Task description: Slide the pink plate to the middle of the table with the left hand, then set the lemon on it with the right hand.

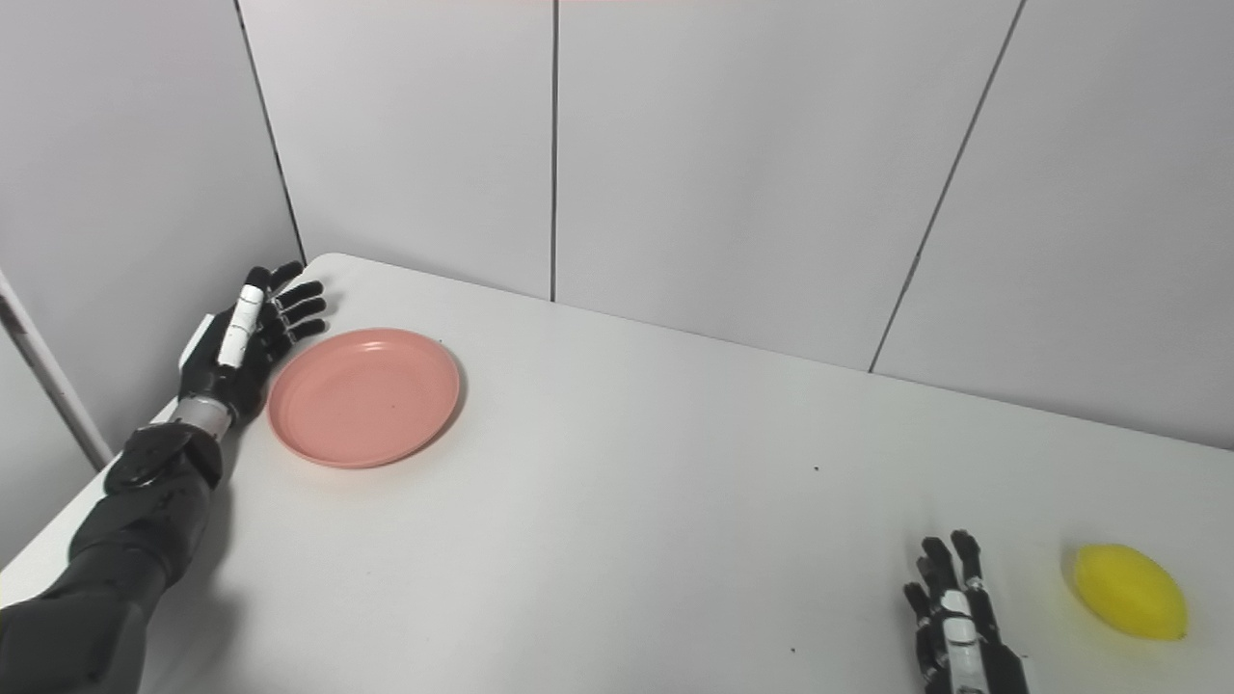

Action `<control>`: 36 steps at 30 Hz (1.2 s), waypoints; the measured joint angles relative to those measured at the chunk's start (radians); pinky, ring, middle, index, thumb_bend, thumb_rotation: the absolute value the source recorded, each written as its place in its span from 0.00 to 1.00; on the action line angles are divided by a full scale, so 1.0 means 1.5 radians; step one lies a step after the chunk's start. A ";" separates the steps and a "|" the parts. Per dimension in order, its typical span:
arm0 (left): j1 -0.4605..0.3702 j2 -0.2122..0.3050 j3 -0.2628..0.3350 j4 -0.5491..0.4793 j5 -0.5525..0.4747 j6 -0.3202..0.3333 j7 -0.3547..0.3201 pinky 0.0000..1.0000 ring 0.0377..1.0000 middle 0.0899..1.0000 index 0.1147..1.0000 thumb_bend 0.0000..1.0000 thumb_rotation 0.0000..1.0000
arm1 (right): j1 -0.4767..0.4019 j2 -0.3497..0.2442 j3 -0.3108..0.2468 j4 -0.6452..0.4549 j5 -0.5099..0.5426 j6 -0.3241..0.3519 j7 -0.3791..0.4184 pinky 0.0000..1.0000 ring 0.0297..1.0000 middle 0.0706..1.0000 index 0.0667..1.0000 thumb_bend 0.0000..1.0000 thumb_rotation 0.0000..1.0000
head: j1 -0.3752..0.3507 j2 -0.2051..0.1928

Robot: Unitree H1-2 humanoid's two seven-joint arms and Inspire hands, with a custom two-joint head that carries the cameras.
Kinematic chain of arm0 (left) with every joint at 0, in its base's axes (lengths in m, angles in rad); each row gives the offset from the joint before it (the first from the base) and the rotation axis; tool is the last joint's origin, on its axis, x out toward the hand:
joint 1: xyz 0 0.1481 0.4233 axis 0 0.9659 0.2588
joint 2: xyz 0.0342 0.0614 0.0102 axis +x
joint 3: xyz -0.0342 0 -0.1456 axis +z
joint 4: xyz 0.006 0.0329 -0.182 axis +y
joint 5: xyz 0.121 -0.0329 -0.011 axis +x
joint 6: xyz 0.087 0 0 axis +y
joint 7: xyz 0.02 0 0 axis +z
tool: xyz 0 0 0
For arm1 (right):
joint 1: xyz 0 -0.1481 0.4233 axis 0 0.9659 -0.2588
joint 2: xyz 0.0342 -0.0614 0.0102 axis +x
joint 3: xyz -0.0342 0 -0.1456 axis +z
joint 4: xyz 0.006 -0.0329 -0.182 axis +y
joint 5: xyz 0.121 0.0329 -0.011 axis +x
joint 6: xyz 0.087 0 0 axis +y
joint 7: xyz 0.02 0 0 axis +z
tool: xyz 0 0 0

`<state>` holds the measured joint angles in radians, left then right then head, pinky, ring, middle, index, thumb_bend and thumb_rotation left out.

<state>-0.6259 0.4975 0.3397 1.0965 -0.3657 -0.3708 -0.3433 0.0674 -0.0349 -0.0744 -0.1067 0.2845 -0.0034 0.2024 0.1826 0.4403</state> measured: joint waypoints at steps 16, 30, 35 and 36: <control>0.011 -0.018 0.005 -0.035 -0.012 0.015 -0.009 0.76 0.80 0.78 0.80 0.84 0.80 | 0.001 0.002 0.002 -0.001 0.000 0.000 -0.001 1.00 1.00 0.95 1.00 0.59 0.75 | 0.000 0.003; 0.066 -0.049 0.002 -0.168 -0.014 0.087 0.008 0.77 0.81 0.81 0.85 0.82 0.79 | 0.001 0.004 0.005 -0.002 -0.002 0.000 -0.010 1.00 1.00 0.94 0.99 0.60 0.75 | -0.006 0.005; 0.073 -0.057 -0.003 -0.199 -0.014 0.116 0.010 0.78 0.81 0.81 0.83 0.81 0.79 | 0.001 0.005 0.009 -0.002 -0.004 0.000 -0.012 1.00 1.00 0.93 0.98 0.60 0.74 | -0.006 0.005; 0.077 -0.059 -0.004 -0.209 -0.014 0.123 0.011 0.79 0.81 0.80 0.81 0.81 0.78 | 0.001 0.005 0.009 -0.002 -0.004 0.000 -0.012 1.00 1.00 0.93 0.98 0.60 0.74 | -0.006 0.005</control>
<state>-0.5104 0.4094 0.3342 0.7835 -0.3864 -0.1860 -0.3264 0.0685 -0.0275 -0.0609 -0.1095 0.2791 -0.0034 0.1846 0.1733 0.4479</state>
